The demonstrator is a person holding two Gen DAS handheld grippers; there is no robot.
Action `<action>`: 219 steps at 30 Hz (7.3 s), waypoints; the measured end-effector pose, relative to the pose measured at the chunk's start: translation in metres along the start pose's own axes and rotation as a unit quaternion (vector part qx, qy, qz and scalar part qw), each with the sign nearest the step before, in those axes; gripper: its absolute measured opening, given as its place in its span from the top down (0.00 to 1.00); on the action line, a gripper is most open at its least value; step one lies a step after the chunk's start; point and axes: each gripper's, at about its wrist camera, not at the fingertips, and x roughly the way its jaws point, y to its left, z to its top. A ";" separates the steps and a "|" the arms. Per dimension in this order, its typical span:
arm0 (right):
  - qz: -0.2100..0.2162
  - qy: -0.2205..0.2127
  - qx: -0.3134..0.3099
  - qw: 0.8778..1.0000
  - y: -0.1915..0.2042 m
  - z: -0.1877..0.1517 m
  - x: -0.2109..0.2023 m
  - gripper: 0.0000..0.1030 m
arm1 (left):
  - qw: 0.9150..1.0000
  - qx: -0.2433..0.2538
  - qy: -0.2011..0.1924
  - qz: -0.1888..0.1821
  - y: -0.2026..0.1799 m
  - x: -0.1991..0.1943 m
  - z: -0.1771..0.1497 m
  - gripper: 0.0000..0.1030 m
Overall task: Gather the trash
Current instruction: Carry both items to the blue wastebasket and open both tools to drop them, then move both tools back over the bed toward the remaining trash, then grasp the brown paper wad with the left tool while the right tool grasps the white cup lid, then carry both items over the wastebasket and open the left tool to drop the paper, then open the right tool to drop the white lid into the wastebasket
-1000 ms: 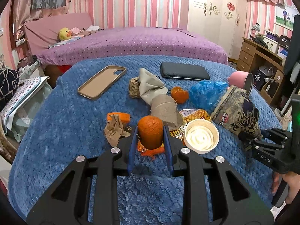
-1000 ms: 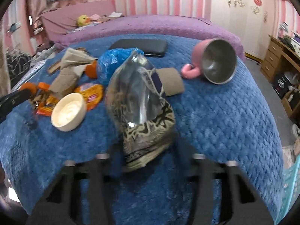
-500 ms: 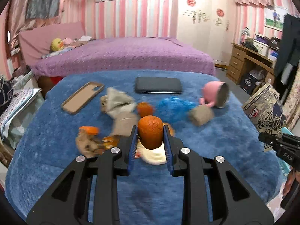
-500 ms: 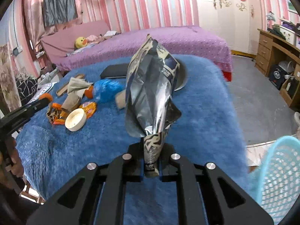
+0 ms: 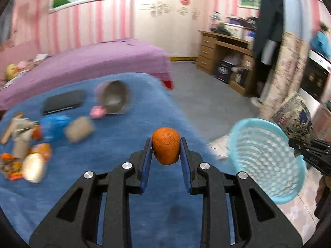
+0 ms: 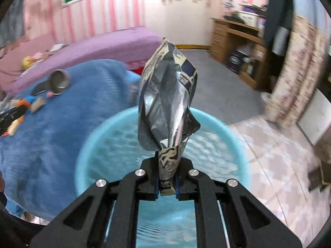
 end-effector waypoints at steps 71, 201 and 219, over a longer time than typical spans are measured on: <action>0.117 -0.085 -0.081 0.986 0.350 0.054 -0.015 0.05 | 0.977 -0.117 -0.029 0.178 0.293 -0.121 -0.026 0.05; -0.030 -0.039 0.019 0.999 -0.027 -0.008 0.004 0.41 | 0.999 0.028 0.022 -0.035 -0.107 0.033 0.000 0.11; -0.050 -0.050 0.028 0.997 0.017 0.002 0.004 0.05 | 0.999 -0.020 0.006 0.026 -0.003 -0.001 0.005 0.06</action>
